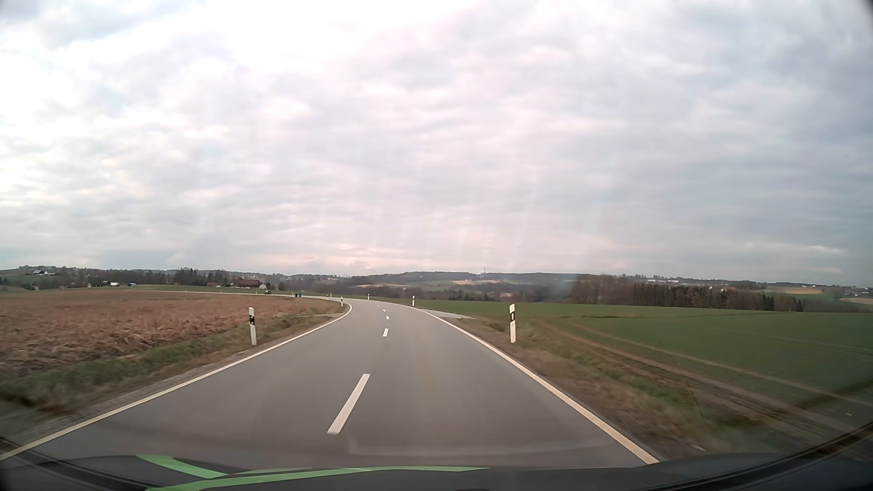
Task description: Follow the waypoints while adhering to traffic rules and regulations
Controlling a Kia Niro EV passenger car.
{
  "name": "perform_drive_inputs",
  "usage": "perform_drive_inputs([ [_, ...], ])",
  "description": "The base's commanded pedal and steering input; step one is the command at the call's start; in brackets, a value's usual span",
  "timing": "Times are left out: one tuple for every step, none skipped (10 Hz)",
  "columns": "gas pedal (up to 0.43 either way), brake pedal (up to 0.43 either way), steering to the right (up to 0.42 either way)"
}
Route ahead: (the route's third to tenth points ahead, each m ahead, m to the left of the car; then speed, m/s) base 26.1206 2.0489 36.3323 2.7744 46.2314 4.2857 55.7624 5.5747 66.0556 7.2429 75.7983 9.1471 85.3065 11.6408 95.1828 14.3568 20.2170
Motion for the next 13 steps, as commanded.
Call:
perform_drive_inputs([
  [0.157,0.000,-0.016],
  [0.157,0.000,-0.017],
  [0.157,0.000,-0.017],
  [0.157,0.000,-0.017],
  [0.169,0.000,-0.016],
  [0.169,0.000,-0.016],
  [0.169,0.000,-0.017],
  [0.169,0.000,-0.017],
  [0.169,0.000,-0.016],
  [0.169,0.000,-0.016],
  [0.169,0.000,-0.016],
  [0.169,0.000,-0.015],
  [0.169,0.000,-0.014],
])
